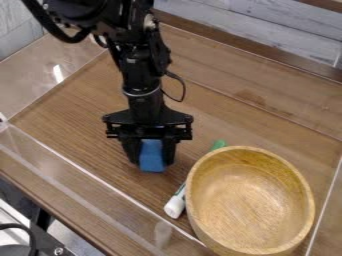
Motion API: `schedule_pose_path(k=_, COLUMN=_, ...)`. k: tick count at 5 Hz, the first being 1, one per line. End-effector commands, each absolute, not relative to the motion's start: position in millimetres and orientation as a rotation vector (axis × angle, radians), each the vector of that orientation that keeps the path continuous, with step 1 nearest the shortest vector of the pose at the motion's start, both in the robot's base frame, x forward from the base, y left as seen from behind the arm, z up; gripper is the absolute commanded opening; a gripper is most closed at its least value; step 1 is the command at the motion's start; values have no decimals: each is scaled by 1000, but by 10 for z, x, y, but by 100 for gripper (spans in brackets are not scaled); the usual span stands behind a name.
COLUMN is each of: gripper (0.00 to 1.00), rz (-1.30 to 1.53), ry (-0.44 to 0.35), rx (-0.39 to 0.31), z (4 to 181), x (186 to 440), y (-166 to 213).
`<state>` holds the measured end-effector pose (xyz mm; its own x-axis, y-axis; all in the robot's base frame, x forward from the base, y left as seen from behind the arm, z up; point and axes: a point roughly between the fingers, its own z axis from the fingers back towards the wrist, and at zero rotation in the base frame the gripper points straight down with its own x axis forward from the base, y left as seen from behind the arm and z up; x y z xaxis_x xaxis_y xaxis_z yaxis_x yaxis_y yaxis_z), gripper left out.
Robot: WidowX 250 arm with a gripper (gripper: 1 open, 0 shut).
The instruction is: Put the blue block in the brown bowl
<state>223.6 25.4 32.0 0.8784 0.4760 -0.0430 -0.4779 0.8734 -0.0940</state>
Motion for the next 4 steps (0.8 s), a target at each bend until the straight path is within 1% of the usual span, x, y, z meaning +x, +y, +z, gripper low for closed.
schedule_pose_path(k=1, gripper=0, rz=471, ry=-48, rx=-96, z=522, x=2365, y=266)
schedule_pose_path(k=2, gripper=0, rz=461, ry=-50, rx=-87, z=599, x=2373, y=273)
schedule_pose_path(k=3, gripper=0, rz=444, ry=-61, rx=-78, z=726, x=2399, y=280)
schedule_pose_path(k=4, gripper=0, rz=420, ry=-99, rx=-86, z=993, x=2477, y=298)
